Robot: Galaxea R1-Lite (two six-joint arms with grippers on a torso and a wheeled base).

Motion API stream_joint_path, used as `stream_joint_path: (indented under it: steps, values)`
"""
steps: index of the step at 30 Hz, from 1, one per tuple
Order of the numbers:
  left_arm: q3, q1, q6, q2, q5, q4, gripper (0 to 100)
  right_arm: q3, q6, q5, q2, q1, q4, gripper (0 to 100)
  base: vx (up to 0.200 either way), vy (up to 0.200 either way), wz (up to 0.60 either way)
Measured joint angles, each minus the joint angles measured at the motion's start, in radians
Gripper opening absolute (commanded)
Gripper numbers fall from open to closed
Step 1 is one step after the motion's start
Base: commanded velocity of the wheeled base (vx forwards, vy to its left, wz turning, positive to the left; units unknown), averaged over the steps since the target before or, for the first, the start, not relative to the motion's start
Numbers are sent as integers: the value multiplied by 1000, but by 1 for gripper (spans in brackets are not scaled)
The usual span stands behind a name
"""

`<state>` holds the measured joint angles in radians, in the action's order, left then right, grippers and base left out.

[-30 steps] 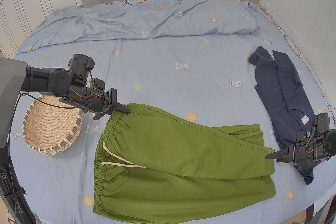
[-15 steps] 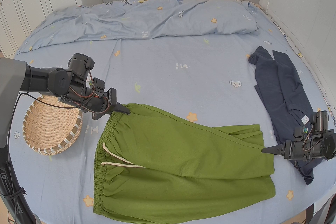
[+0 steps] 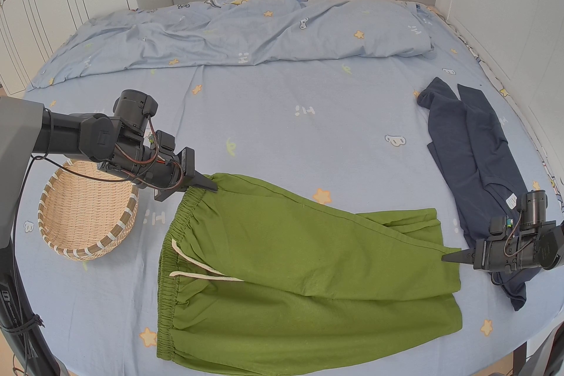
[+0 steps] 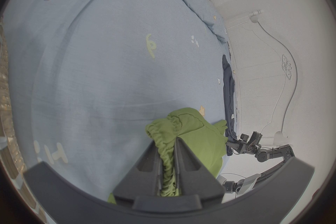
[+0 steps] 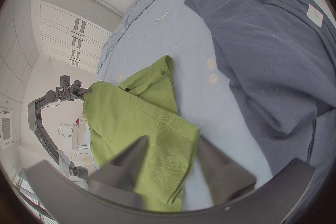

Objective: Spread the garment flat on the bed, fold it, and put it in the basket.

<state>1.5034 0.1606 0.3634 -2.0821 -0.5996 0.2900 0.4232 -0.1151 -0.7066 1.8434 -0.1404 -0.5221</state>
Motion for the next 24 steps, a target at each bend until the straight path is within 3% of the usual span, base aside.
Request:
stream_joint_path:
  steps: [15, 24]
  values:
    - [-13, -4, -1, 19, 1, -5, 0, -3, -1, 9, -43, 3, -39, 0, 0, 0, 0]
    - [-26, -9, -2, 48, 20, -18, 0, 146, -59, 32, -155, 38, 44, 0, 0, 0, 0]
